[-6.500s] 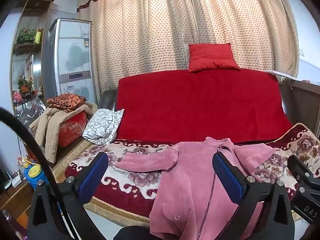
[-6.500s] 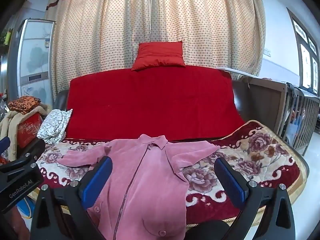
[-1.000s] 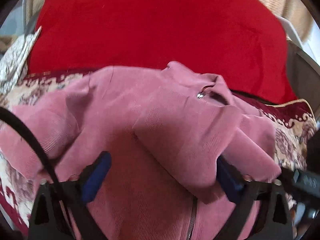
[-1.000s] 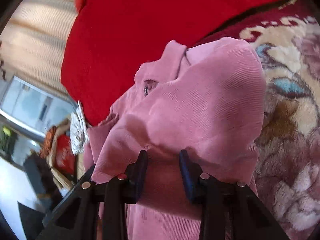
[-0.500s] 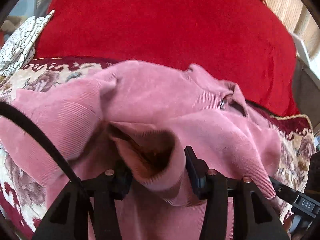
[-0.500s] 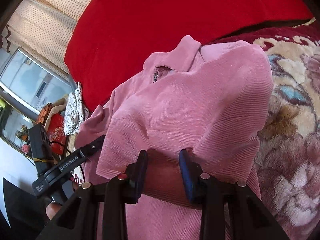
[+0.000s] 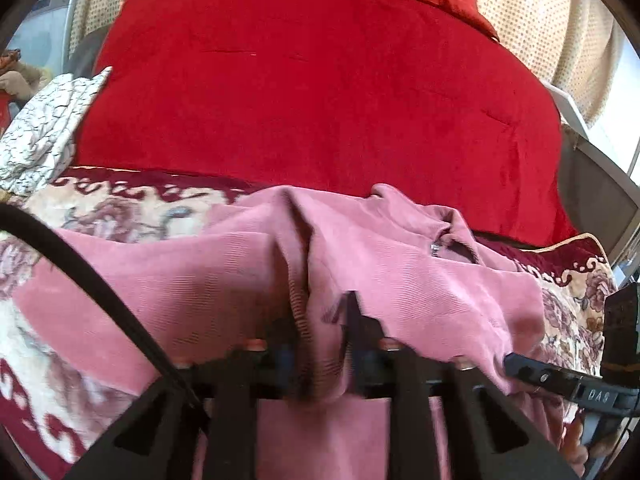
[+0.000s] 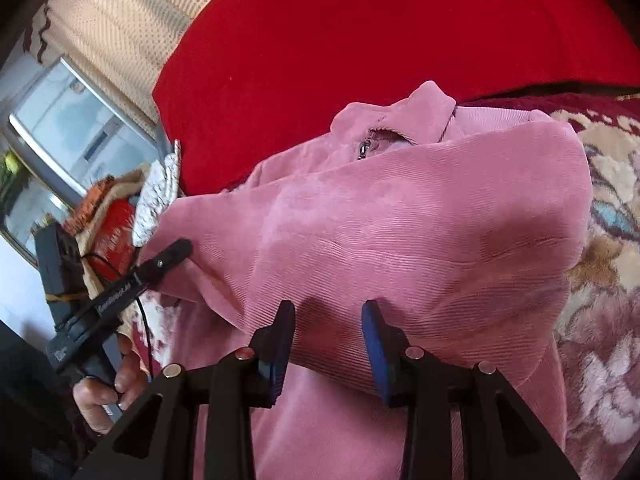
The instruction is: Fold large clothes
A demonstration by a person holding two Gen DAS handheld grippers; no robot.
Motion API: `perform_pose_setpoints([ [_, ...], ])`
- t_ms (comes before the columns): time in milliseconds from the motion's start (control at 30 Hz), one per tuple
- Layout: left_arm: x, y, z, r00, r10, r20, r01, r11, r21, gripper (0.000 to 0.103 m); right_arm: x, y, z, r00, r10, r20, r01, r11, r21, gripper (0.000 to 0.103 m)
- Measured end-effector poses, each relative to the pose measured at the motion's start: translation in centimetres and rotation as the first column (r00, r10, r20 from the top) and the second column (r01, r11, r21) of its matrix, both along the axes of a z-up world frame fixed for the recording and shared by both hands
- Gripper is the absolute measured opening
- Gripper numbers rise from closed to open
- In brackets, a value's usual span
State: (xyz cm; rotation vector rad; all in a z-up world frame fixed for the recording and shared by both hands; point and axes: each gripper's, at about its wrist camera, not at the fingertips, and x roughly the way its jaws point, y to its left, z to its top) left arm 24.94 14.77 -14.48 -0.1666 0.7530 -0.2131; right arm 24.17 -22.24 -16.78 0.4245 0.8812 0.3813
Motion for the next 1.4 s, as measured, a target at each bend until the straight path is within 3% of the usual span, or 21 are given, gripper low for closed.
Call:
perform_pose_setpoints([
  [67, -0.8, 3.0, 0.8, 0.994, 0.099, 0.043, -0.099, 0.995, 0.002, 0.073, -0.1, 0.2, 0.1, 1.0, 0.001, 0.009, -0.001, 1.0, 0.01, 0.038],
  [100, -0.6, 4.3, 1.0, 0.989, 0.137, 0.054, -0.137, 0.991, -0.006, 0.077, -0.2, 0.5, 0.3, 1.0, 0.007, 0.015, -0.007, 1.0, 0.008, 0.038],
  [167, -0.9, 8.2, 1.2, 0.97, 0.237, 0.047, -0.235, 0.971, -0.046, 0.077, -0.3, 1.1, 0.3, 1.0, 0.022, 0.014, -0.022, 1.0, 0.004, 0.038],
  [233, -1.2, 12.2, 0.8, 0.937, 0.35, 0.017, -0.348, 0.934, -0.081, 0.077, -0.3, 1.8, 0.3, 0.999, 0.036, 0.02, -0.036, 0.999, -0.004, 0.038],
  [333, -1.5, 18.1, -1.0, 0.846, 0.525, -0.094, -0.533, 0.839, -0.111, 0.077, -0.5, 2.8, 0.5, 0.998, 0.056, 0.041, -0.055, 0.998, -0.017, 0.038],
  [367, -1.9, 20.3, -1.9, 0.806, 0.573, -0.15, -0.592, 0.792, -0.15, 0.077, -0.6, 3.0, 0.5, 0.997, 0.058, 0.047, -0.057, 0.998, -0.016, 0.038],
  [467, -2.9, 24.0, -4.5, 0.738, 0.609, -0.291, -0.675, 0.676, -0.295, 0.077, -0.7, 3.2, 0.6, 0.996, 0.059, 0.067, -0.06, 0.998, 0.011, 0.039],
  [533, -3.2, 25.0, -6.1, 0.718, 0.588, -0.372, -0.696, 0.619, -0.364, 0.077, -0.6, 3.3, 0.7, 0.995, 0.057, 0.077, -0.058, 0.998, 0.015, 0.039],
  [600, -3.2, 25.1, -6.9, 0.708, 0.576, -0.408, -0.706, 0.585, -0.399, 0.077, -0.5, 3.4, 0.7, 0.995, 0.055, 0.08, -0.056, 0.998, 0.013, 0.039],
  [633, -2.9, 24.9, -7.1, 0.712, 0.568, -0.412, -0.702, 0.582, -0.411, 0.078, -0.4, 3.5, 0.7, 0.995, 0.056, 0.079, -0.057, 0.998, 0.013, 0.039],
  [733, -1.7, 24.5, -8.1, 0.742, 0.521, -0.421, -0.67, 0.586, -0.455, 0.078, -0.3, 3.8, 0.5, 0.995, 0.065, 0.075, -0.065, 0.998, 0.008, 0.039],
  [833, 0.1, 23.8, -8.2, 0.771, 0.508, -0.383, -0.636, 0.617, -0.463, 0.077, -0.1, 3.8, 0.4, 0.995, 0.07, 0.073, -0.071, 0.997, 0.008, 0.039],
  [933, 1.3, 23.8, -8.7, 0.786, 0.501, -0.362, -0.618, 0.603, -0.505, 0.073, 0.0, 3.4, 0.3, 0.995, 0.068, 0.07, -0.069, 0.997, 0.017, 0.039],
  [967, 1.8, 23.8, -8.8, 0.792, 0.495, -0.357, -0.609, 0.614, -0.502, 0.053, 0.0, 3.2, 0.3, 0.995, 0.066, 0.069, -0.067, 0.998, 0.014, 0.039],
  [1000, 2.3, 23.8, -8.9, 0.8, 0.481, -0.36, -0.6, 0.627, -0.497, 0.018, 0.0, 3.0, 0.2, 0.996, 0.063, 0.069, -0.064, 0.998, 0.013, 0.039],
  [1033, 3.1, 23.8, -9.2, 0.807, 0.46, -0.37, -0.59, 0.636, -0.497, 0.005, 0.0, 2.7, 0.2, 0.996, 0.056, 0.069, -0.057, 0.998, 0.014, 0.039],
  [1133, 3.4, 23.7, -8.7, 0.814, 0.474, -0.336, -0.581, 0.645, -0.496, 0.007, -0.1, 1.7, 0.3, 0.997, 0.034, 0.069, -0.036, 0.999, 0.025, 0.039],
  [1233, 3.4, 21.9, -5.4, 0.852, 0.477, -0.218, -0.519, 0.71, -0.476, 0.006, -0.2, 0.6, 0.5, 0.997, 0.006, 0.082, -0.008, 1.0, 0.026, 0.039],
  [1300, 3.1, 19.4, -2.2, 0.894, 0.431, -0.121, -0.436, 0.777, -0.454, 0.006, -0.3, -0.2, 0.9, 0.995, -0.025, 0.095, 0.023, 0.999, 0.025, 0.039],
  [1400, 2.7, 14.4, 2.0, 0.939, 0.343, 0.024, -0.306, 0.866, -0.395, 0.006, -0.3, -1.9, 1.2, 0.991, -0.081, 0.108, 0.075, 0.996, 0.057, 0.039],
])
